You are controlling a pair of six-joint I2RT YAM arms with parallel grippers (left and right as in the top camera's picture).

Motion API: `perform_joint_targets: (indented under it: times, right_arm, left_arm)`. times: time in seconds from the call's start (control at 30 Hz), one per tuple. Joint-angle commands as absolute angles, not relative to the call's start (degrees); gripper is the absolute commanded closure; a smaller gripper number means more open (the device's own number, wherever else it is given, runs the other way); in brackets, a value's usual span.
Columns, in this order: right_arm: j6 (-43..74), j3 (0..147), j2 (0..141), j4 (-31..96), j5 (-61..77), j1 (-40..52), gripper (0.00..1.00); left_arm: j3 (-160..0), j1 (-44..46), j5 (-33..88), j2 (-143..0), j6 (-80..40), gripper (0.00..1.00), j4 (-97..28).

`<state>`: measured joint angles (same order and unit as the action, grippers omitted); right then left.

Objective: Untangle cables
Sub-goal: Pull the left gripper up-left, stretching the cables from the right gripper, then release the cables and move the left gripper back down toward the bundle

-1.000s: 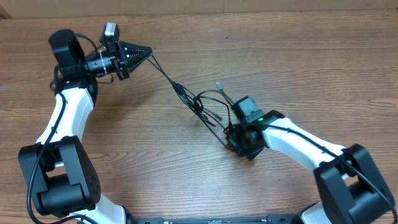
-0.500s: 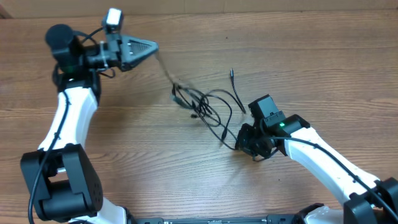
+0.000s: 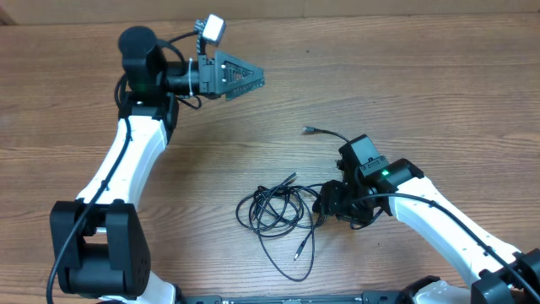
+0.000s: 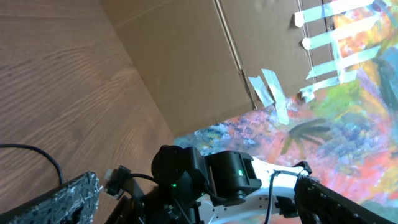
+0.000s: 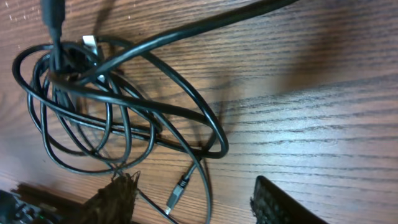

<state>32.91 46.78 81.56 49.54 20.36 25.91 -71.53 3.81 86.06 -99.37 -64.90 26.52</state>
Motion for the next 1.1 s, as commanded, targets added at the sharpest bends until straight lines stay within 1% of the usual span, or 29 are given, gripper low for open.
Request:
perform_joint_targets:
  times: [0.0,0.1,0.17,0.2,0.27,0.3,0.37,0.4,0.43,0.5,0.53,0.57,0.6,0.63,0.67,0.7,0.73,0.77,0.83,0.9,1.0,1.03,1.07]
  right_arm:
    - [32.32,49.89,80.36,49.56,20.29,25.39,0.36]
    - [32.27,51.83,80.36,49.34,21.30,25.47,0.37]
    - [31.99,52.53,80.36,48.86,21.87,25.56,0.37]
    - [31.55,52.60,80.36,48.49,22.06,25.61,0.37]
    - [31.57,52.60,80.36,48.60,22.59,25.63,0.37]
    - [31.51,52.58,80.36,48.82,22.87,25.69,0.37]
    - [30.92,52.58,80.36,49.21,23.03,25.93,0.37]
    - [30.13,52.58,80.36,49.34,23.05,26.00,0.37]
    - [29.41,52.58,80.36,49.45,23.00,26.04,0.37]
    - [28.40,52.58,80.36,49.89,21.85,26.02,0.37]
    - [28.40,52.58,80.36,50.09,20.80,26.02,0.36]
    - [28.40,52.58,80.36,50.11,20.21,26.02,0.36]
    - [28.42,52.58,80.36,50.04,19.70,26.02,0.36]
    - [28.42,52.58,80.36,49.93,19.46,26.02,0.36]
    - [28.40,52.58,80.36,49.80,19.25,26.02,0.36]
    - [28.40,52.58,80.36,49.71,19.14,26.02,0.36]
    - [28.40,52.58,80.36,49.63,19.14,26.02,0.36]
    - [28.40,52.58,80.36,49.60,19.14,26.02,0.36]
    - [28.40,52.58,80.36,49.69,19.14,26.02,0.36]
    - [28.40,52.58,80.36,49.89,19.14,26.02,0.37]
    - [28.40,52.58,80.36,50.22,19.14,26.02,0.37]
    - [28.40,52.58,80.36,50.33,19.14,26.02,0.36]
    - [28.40,52.58,80.36,50.48,19.14,26.02,0.37]
  left_arm:
    - [-72.84,5.43,80.51,-97.82,-54.96,0.00,18.41]
    - [-72.84,6.37,72.18,-97.82,-45.19,0.00,2.24]
    - [-72.86,6.96,59.94,-97.80,-38.24,0.00,-12.78]
    - [-72.86,7.40,52.23,-97.80,-35.94,0.03,-19.97]
    - [-72.86,8.51,40.25,-97.80,-33.63,0.10,-30.65]
    - [-72.86,9.21,36.56,-97.80,-32.10,0.14,-34.83]
    - [-72.86,10.52,33.78,-97.80,-28.73,0.18,-40.99]
    - [-72.86,11.09,33.41,-97.80,-27.57,0.24,-44.40]
    - [-72.86,11.53,33.19,-97.80,-27.20,0.35,-47.40]
    - [-72.86,12.56,31.75,-97.80,-27.24,0.64,-53.39]
    - [-72.86,13.37,29.47,-97.80,-27.68,0.71,-57.08]
    - [-72.86,14.06,27.18,-97.80,-28.77,0.69,-59.53]
    - [-72.84,14.94,24.36,-97.80,-30.30,0.60,-61.91]
    - [-72.84,15.94,21.87,-97.80,-31.75,0.44,-63.86]
    - [-72.79,17.06,20.21,-97.80,-32.82,0.26,-65.04]
    - [-72.75,18.04,19.16,-97.80,-33.67,0.04,-65.45]
    - [-72.62,19.27,18.44,-97.82,-34.70,0.00,-65.39]
    - [-72.29,20.75,17.63,-97.82,-36.64,0.00,-64.49]
    - [-71.61,22.55,16.40,-97.89,-39.35,0.09,-62.65]
    - [-70.78,23.83,14.31,-98.26,-42.52,0.12,-60.86]
    - [-69.01,24.43,11.99,-99.35,-45.71,0.29,-58.67]
    - [-68.27,24.43,11.99,-99.83,-45.93,0.32,-57.95]
    - [-67.72,24.40,12.03,-100.14,-45.93,0.33,-57.47]
